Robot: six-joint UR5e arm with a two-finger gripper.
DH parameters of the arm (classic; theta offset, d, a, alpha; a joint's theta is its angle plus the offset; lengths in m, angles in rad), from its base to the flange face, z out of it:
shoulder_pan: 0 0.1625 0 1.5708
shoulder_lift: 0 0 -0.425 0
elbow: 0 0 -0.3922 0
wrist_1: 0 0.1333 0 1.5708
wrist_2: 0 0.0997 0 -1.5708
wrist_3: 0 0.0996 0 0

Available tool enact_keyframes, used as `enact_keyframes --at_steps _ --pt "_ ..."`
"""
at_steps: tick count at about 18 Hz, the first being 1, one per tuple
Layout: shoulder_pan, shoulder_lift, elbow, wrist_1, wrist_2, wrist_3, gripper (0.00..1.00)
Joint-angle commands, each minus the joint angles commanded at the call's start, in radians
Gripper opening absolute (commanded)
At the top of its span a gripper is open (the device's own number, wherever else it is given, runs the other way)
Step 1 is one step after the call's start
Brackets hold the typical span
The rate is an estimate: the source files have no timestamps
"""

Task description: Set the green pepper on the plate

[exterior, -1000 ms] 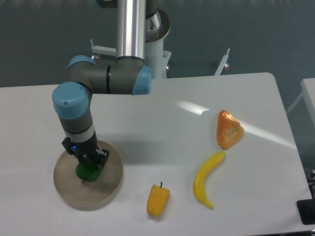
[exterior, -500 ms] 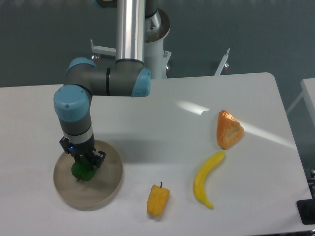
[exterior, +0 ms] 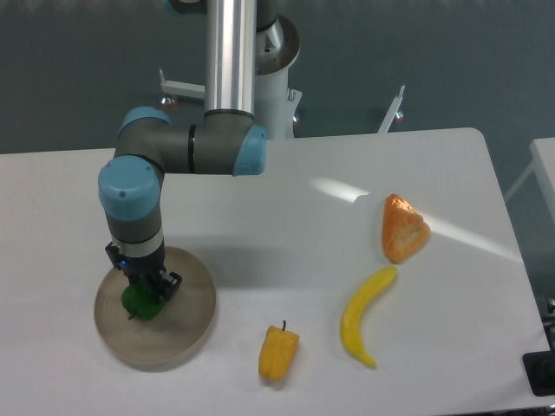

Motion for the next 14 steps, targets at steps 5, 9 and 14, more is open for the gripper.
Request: enact_keyframes --at_steps 5,9,14 --pt "0.0 0.002 0.0 0.0 0.0 0.0 0.48" --pt "0.008 0.012 0.005 -0.002 -0.002 -0.005 0.88" --pt "0.043 0.038 0.006 -0.003 0.0 0.005 0.99"
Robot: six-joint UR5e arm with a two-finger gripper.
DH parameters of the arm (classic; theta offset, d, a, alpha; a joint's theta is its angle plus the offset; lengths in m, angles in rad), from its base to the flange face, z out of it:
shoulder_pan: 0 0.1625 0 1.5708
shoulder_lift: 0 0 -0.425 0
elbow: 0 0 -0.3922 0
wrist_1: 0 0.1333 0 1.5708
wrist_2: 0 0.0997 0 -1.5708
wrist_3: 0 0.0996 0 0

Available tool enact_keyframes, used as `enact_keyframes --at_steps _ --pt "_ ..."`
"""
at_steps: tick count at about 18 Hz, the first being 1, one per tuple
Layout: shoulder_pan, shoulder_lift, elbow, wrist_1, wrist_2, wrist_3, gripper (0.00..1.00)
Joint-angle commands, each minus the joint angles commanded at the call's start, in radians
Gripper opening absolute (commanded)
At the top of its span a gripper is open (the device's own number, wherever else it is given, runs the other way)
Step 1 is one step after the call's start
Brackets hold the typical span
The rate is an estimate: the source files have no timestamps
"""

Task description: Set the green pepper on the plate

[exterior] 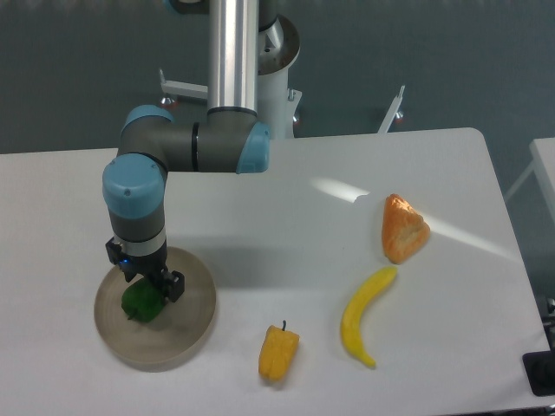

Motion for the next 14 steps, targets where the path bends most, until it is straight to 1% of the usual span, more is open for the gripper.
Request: enact_keyframes --at_steps 2,4,8,12,14 --pt "0.044 0.015 0.002 -0.003 0.003 0.003 0.99" --pt "0.095 0.037 0.003 -0.011 0.003 0.052 1.0" --pt "0.219 0.063 0.005 -0.015 0.006 0.202 1.0" --pt "0.356 0.063 0.012 -0.015 0.008 0.394 1.0" --pt "0.411 0.055 0.02 -0.015 0.009 0.486 1.0"
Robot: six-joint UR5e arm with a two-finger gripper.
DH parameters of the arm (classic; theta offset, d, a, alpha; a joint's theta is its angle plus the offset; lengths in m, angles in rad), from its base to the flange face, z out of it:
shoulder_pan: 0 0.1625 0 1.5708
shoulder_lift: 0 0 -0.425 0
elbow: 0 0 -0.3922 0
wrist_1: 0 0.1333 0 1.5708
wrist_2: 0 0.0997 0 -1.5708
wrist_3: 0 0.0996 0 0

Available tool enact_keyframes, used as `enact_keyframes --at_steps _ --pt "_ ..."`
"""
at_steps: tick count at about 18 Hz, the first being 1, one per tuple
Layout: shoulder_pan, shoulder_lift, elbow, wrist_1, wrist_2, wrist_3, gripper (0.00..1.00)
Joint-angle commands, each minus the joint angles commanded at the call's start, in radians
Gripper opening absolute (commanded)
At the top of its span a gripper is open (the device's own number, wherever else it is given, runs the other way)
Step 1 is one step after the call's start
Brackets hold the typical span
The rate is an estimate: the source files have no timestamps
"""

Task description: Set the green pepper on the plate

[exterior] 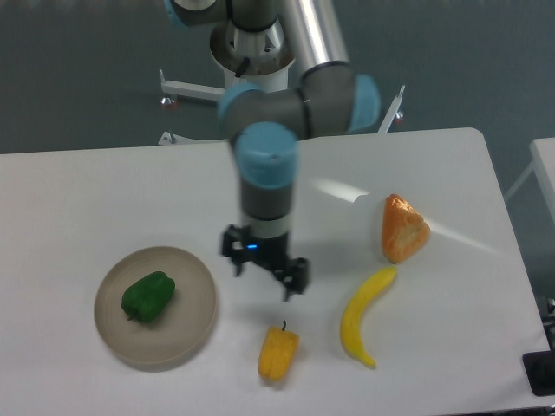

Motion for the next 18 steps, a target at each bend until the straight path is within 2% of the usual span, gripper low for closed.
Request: enact_keyframes --at_steps 6,12,18 --pt "0.114 -0.032 0.04 0.0 0.049 0.2 1.0" --pt "0.144 -0.04 0.075 -0.003 0.051 0.27 1.0" --pt "0.151 -0.048 0.104 -0.005 0.067 0.272 1.0"
